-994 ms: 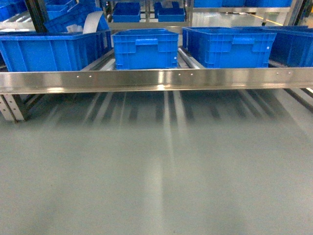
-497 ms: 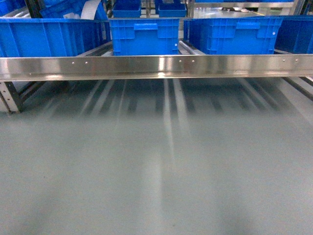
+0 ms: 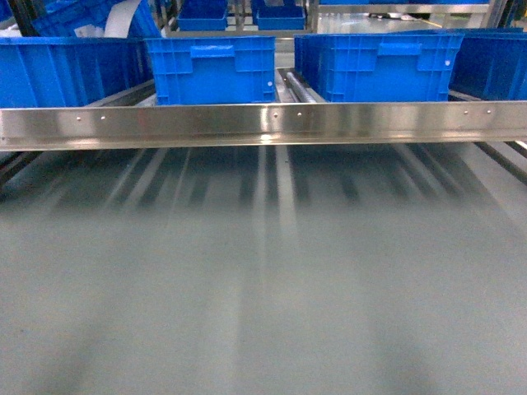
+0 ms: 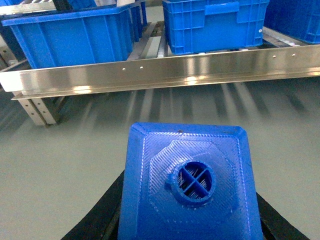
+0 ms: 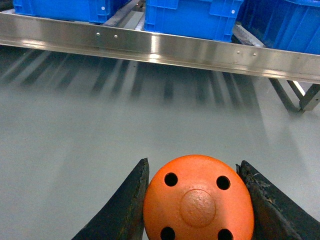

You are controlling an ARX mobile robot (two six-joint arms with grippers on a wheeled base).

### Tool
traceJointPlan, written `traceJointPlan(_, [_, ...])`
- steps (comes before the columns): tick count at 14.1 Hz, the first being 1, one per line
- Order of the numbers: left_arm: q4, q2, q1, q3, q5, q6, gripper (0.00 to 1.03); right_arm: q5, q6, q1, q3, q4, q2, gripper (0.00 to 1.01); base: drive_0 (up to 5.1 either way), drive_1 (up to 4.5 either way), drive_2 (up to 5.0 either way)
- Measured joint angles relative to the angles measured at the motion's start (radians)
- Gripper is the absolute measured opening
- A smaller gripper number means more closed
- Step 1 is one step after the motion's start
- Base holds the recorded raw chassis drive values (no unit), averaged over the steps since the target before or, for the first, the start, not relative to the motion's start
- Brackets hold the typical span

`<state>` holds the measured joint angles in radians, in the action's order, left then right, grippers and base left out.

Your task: Sort blue parts and orange caps into right shelf containers

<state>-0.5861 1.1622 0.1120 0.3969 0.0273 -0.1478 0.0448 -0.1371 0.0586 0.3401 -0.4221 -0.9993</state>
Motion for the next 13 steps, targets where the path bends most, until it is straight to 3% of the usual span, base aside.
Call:
traceJointPlan(6, [0.0,0.0,0.0,0.0,0.0,0.0,0.44,0.0,0.0,0.0,0.0,0.0,0.0,0.44,2.9,1.9,-5.0])
traceJointPlan(13, [-0.005,0.0,-0.005,0.0,0.003,0.0,0.44,0.003,0.0,-0.001,0.0,-0.002,0.0,0.44,0.2,4.44,-4.1])
